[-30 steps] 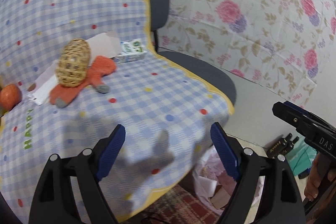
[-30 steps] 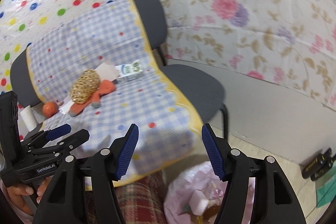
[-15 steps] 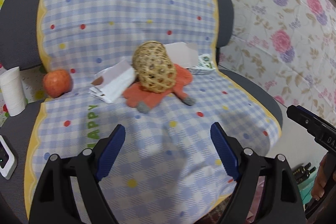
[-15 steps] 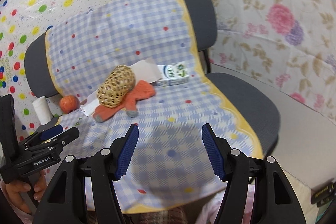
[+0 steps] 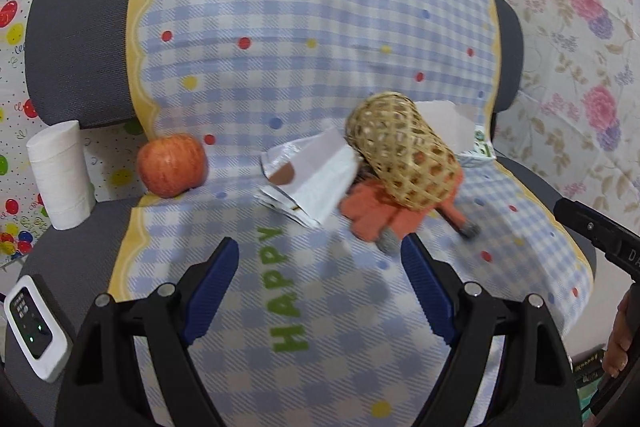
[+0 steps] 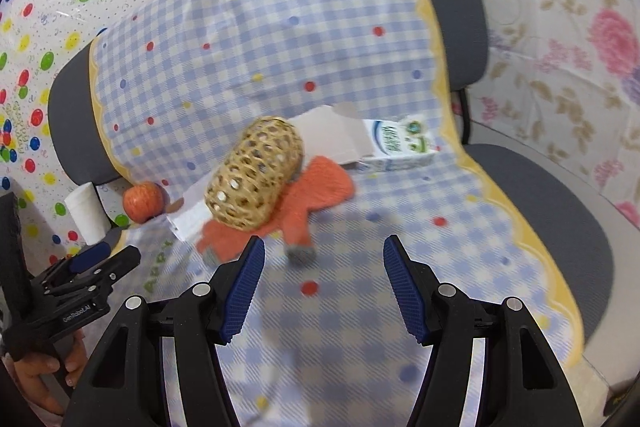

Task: Collect trash
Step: 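Grasp the woven bamboo basket with the right gripper, then grasp the white paper wrapper with the left gripper while the right holds the basket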

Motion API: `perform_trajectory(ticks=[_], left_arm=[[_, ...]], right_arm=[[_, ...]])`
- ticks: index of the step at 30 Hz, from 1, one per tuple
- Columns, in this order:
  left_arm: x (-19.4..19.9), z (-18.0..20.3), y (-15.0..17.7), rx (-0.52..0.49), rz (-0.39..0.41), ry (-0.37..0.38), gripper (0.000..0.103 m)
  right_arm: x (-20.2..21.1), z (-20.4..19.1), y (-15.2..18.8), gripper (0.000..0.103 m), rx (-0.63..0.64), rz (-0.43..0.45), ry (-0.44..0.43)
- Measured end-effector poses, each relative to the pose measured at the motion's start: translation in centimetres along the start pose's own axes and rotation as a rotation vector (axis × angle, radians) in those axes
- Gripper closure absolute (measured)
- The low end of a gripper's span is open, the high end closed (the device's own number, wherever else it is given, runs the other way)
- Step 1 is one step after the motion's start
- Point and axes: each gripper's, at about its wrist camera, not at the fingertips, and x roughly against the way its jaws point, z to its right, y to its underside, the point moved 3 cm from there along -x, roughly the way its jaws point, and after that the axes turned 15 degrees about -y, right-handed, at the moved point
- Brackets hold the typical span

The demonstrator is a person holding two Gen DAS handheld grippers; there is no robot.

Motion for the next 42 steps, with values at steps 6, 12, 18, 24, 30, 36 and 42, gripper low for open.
perform_trajectory(ticks=[6, 12, 18, 24, 30, 36, 42], left_arm=[[-1.5, -0.8, -1.7, -0.001, 0.012, -0.048, 0.022], [-3.5, -1.3, -2.4, -0.008, -0.003, -0.061, 0.022], [-4.9, -1.9, -2.5, 0.006, -0.034, -0.054, 0.022], [-5.8, -2.5, -2.7, 0.019, -0.054, -0.05, 0.022], [-6.7, -2.3, -2.4, 0.012, -0.083, -0.044, 0.022], [-8.0, -2.2, -2.7, 0.013, -0.108, -0.043, 0.023], [-10.8, -1.5, -3.6, 0.022, -0.166, -0.015, 0.034]], right_arm=[[-4.2, -2.2, -2.2, 0.04, 0.033, -0.022, -0.06], [-8.9, -4.0, -4.3, 0.038, 0.054, -0.068, -0.088], [-13.6, -4.1, -5.9, 0.038, 0.031, -0.124, -0.055], [-15.8, -3.4, -5.6, 0.03, -0.03, -0.181, -0.065], [-15.6, -3.4, -5.1, 0.033, -0.049, -0.213, -0.104], [-11.2, -4.6, -5.9, 0.04, 0.084, -0.055, -0.034], [-8.2, -4.4, -5.7, 0.04, 0.132, 0.007, -0.003]])
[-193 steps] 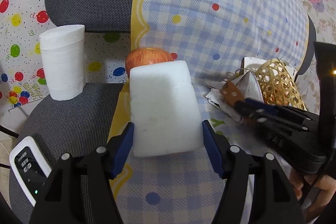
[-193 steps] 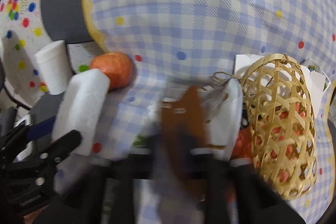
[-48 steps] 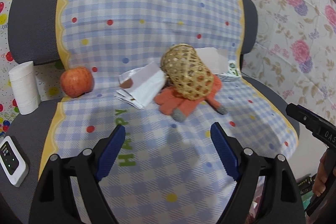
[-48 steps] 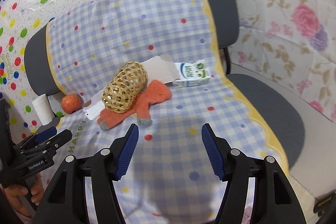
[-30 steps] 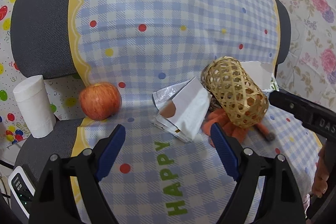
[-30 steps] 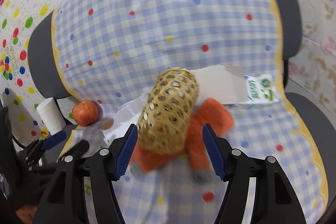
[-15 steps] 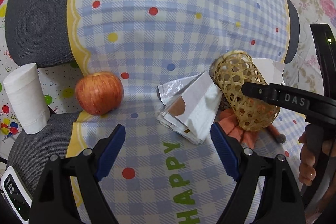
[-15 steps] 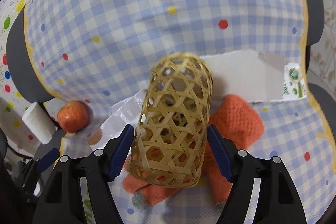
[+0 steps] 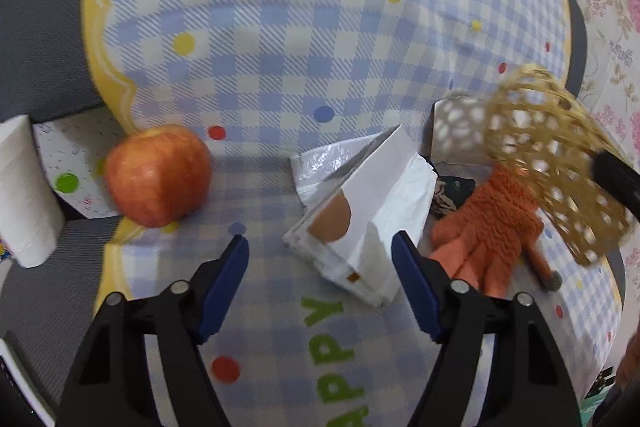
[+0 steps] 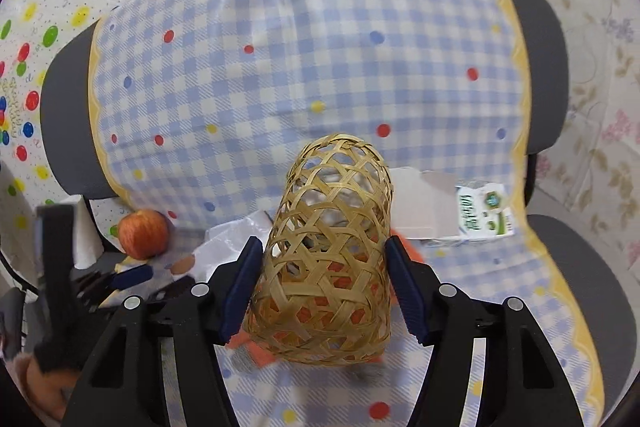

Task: Collect trash
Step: 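Grasp the white paper wrapper with the left gripper while the right holds the basket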

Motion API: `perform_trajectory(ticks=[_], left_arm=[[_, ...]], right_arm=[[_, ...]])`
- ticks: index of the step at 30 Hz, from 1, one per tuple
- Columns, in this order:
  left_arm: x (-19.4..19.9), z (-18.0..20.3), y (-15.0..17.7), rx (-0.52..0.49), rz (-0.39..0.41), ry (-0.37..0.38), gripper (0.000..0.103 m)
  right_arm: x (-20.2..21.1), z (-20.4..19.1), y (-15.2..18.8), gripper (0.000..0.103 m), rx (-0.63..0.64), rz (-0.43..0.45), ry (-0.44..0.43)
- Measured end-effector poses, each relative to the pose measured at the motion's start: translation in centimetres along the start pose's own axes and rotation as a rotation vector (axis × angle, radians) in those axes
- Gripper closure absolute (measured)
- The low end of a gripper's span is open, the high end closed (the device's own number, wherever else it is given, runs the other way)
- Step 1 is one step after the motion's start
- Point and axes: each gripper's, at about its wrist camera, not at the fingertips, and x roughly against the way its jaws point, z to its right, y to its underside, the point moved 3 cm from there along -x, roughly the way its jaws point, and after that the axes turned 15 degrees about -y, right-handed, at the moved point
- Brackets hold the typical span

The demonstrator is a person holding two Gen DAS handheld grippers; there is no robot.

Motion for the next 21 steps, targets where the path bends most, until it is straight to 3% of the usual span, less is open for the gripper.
perform_trajectory(ticks=[5, 7, 10, 12, 16, 21], left_arm=[[-3.0, 0.7, -0.5, 0.006, -0.106, 0.018, 0.034], [-3.0, 1.1, -0.7, -0.004, -0.099, 0.01, 0.036], [-2.6, 1.7, -0.7, -0.029, -0.078, 0.018, 0.061], [-1.9, 2.5, -0.4, -0.06, -0.058, 0.051, 0.092], [1.0, 3.0, 0.5, -0.073, 0.043, 0.027, 0.1], [6.2, 0.7, 2.4, 0.027, 0.142, 0.04, 0.101]], right_arm=[[1.3, 0.7, 1.1, 0.039, -0.03, 0.005, -0.009], [2.0, 0.9, 1.6, 0.039, -0.045, 0.01, -0.012], [3.2, 0.9, 2.5, 0.039, -0.058, 0.024, -0.009], [4.3, 1.1, 3.1, 0.039, -0.073, 0.04, 0.0], [6.0, 1.6, 4.0, 0.04, -0.104, 0.055, 0.003], [7.7, 2.0, 5.1, 0.041, -0.131, 0.063, -0.001]])
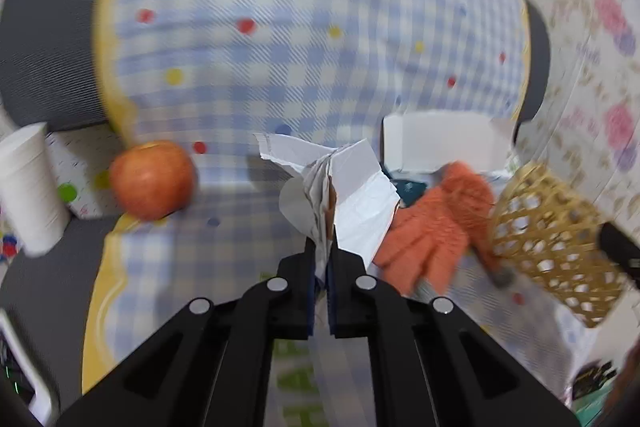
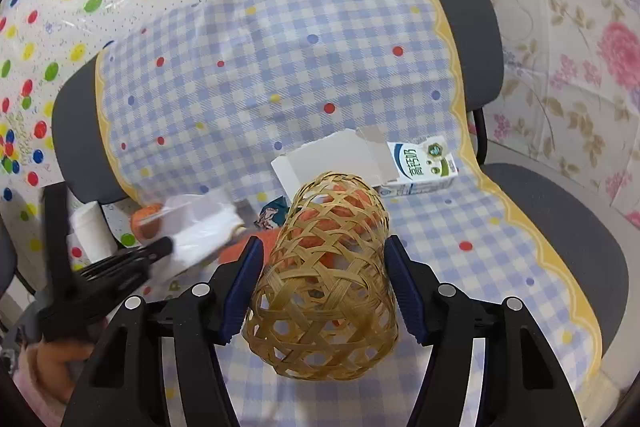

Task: Collect trash
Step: 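Grasp the white paper wrapper with the left gripper while the right holds the basket, then carry the basket and wrapper over the pink trash bin and open both grippers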

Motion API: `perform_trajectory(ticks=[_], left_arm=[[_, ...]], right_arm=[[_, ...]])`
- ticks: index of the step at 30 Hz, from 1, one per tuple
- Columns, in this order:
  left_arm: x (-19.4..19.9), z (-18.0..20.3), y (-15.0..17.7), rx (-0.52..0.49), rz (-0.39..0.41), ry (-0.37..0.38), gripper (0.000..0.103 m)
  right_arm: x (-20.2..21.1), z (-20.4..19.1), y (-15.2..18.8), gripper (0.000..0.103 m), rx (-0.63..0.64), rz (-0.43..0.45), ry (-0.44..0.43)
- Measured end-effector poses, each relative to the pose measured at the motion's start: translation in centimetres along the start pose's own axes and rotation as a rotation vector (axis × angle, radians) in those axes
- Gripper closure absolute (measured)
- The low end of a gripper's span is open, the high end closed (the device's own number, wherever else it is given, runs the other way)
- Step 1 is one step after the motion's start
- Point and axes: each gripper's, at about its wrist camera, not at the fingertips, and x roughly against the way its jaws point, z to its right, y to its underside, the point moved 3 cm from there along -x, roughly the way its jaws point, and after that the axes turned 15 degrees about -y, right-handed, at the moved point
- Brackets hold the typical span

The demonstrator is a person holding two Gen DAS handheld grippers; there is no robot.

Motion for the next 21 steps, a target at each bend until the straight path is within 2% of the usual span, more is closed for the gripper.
perform_trajectory(ticks=[5, 8, 12, 21], left_arm=[[5.2, -1.6, 1.4, 0.061, 0.075, -0.006, 0.101], [7.5, -1.2, 1.5, 0.039, 0.1, -0.008, 0.101], [9.5, 1.3, 1.8, -0.016, 0.136, 0.018, 0.101], [11.0, 7.4, 3.8, -0.1, 0.124, 0.08, 0.101]], right_arm=[[1.8, 0.1, 0.4, 0.041, -0.008, 0.019, -0.005], [3.1, 0.3, 0.6, 0.041, -0.019, 0.04, -0.007], [5.2, 0.7, 0.6, 0.042, -0.034, 0.063, 0.0], [10.2, 3.5, 1.7, 0.044, -0.081, 0.098, 0.074]])
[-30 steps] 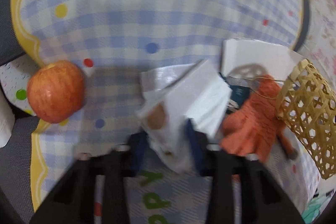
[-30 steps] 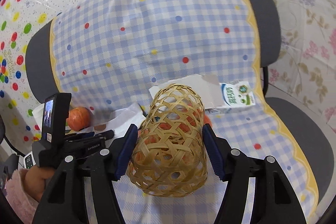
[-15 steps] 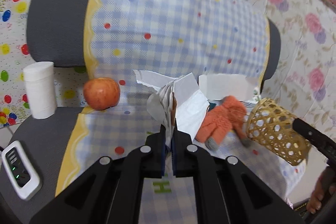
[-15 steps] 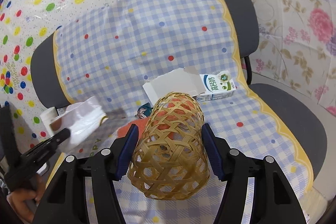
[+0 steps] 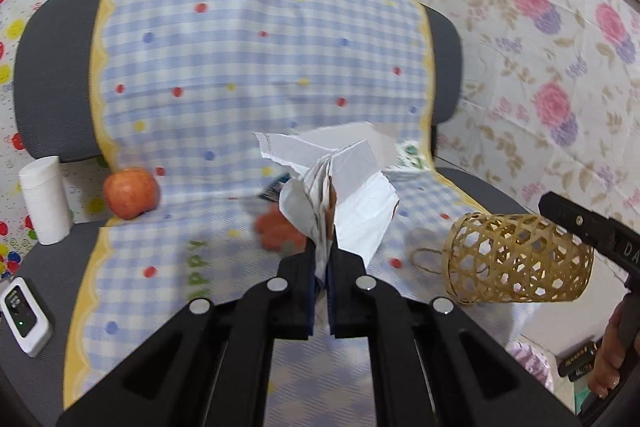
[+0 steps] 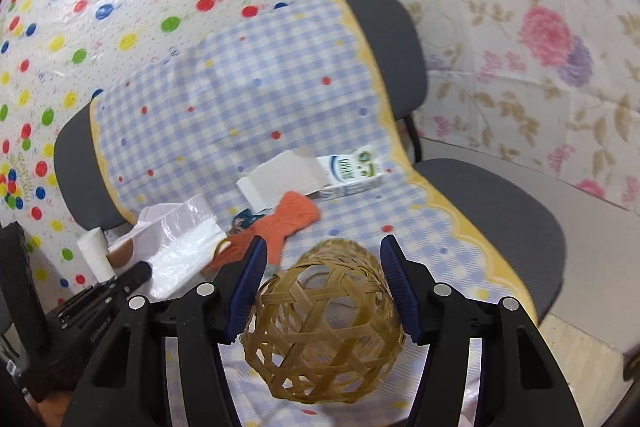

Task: Collect trash
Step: 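Carry the basket and wrapper over the pink trash bin and open both grippers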

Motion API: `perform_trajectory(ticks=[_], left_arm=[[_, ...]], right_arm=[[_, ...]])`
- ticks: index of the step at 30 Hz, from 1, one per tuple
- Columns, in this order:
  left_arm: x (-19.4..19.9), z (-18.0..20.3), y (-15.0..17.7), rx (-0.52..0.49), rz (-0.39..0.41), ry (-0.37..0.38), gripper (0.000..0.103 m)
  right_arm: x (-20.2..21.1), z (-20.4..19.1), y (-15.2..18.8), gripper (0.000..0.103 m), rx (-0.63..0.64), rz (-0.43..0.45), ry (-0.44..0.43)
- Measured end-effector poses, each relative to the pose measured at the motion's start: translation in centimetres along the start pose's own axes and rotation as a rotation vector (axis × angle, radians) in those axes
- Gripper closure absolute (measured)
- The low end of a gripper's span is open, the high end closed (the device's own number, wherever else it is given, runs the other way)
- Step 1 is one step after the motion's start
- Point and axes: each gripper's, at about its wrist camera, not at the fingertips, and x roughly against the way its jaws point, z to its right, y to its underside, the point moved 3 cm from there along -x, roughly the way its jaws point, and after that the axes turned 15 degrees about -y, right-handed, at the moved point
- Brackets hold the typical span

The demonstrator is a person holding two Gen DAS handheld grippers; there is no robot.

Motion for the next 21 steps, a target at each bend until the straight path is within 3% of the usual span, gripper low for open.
perform_trajectory(ticks=[6, 10, 11, 16, 18, 21], left_arm=[[1.0, 1.9, 0.6, -0.034, 0.006, 0.014, 0.101], [0.7, 2.2, 1.0, -0.037, -0.006, 0.012, 0.101], [0.6, 2.2, 1.0, -0.039, -0.008, 0.013, 0.101], [0.1, 2.3, 1.2, -0.045, -0.024, 0.012, 0.101], [0.1, 2.3, 1.2, -0.054, -0.023, 0.009, 0.101], [-0.3, 2.3, 1.3, -0.052, -0.035, 0.011, 0.101]], right_arm=[[0.2, 1.2, 1.4, 0.039, 0.031, -0.077, 0.006], [-2.0, 2.9, 5.1, 0.041, -0.019, -0.222, 0.037], [-1.9, 3.1, 5.3, 0.041, -0.023, -0.198, 0.027], [-3.1, 2.9, 4.4, 0.038, -0.016, -0.227, 0.019], [-3.6, 2.8, 3.7, 0.025, -0.025, -0.239, -0.008], [-5.1, 2.7, 3.1, 0.023, -0.001, -0.269, 0.019]])
